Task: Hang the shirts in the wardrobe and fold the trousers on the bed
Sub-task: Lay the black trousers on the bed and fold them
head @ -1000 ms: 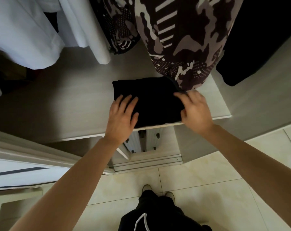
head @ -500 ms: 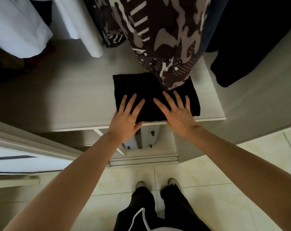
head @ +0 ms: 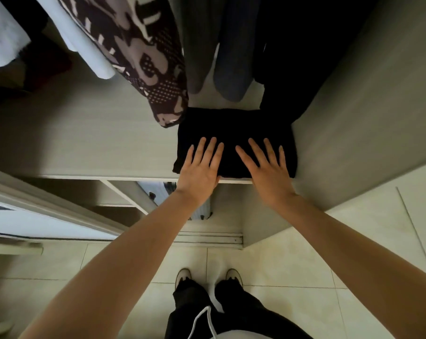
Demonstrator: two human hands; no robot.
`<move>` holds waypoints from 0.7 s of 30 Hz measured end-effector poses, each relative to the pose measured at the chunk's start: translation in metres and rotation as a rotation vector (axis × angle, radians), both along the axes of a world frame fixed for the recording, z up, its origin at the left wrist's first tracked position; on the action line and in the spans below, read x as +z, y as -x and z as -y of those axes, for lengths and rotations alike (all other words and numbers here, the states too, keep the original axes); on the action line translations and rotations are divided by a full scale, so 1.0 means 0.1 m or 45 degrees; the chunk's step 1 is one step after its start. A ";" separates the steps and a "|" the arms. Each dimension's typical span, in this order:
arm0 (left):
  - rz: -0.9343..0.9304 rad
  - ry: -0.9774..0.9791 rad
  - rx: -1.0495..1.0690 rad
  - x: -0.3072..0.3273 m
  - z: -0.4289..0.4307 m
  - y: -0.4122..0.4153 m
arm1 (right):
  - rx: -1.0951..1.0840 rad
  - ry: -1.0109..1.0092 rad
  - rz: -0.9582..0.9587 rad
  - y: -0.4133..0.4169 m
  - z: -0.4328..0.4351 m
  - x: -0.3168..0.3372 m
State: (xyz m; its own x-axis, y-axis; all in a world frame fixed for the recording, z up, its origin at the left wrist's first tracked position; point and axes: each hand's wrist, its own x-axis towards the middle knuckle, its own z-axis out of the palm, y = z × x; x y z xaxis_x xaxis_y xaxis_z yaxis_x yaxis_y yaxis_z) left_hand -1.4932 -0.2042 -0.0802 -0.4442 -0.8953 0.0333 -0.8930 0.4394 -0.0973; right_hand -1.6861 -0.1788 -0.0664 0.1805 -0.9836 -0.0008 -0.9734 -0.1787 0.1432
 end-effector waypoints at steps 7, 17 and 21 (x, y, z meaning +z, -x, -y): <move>0.102 -0.028 0.135 -0.01 0.04 0.13 | 0.007 0.068 0.101 0.01 0.05 -0.08; 0.008 -0.044 0.205 0.03 -0.10 0.19 | -0.003 -0.027 0.170 -0.07 0.04 0.01; -0.169 -0.058 0.201 0.04 -0.30 0.12 | 0.156 -0.039 0.207 -0.28 -0.03 0.09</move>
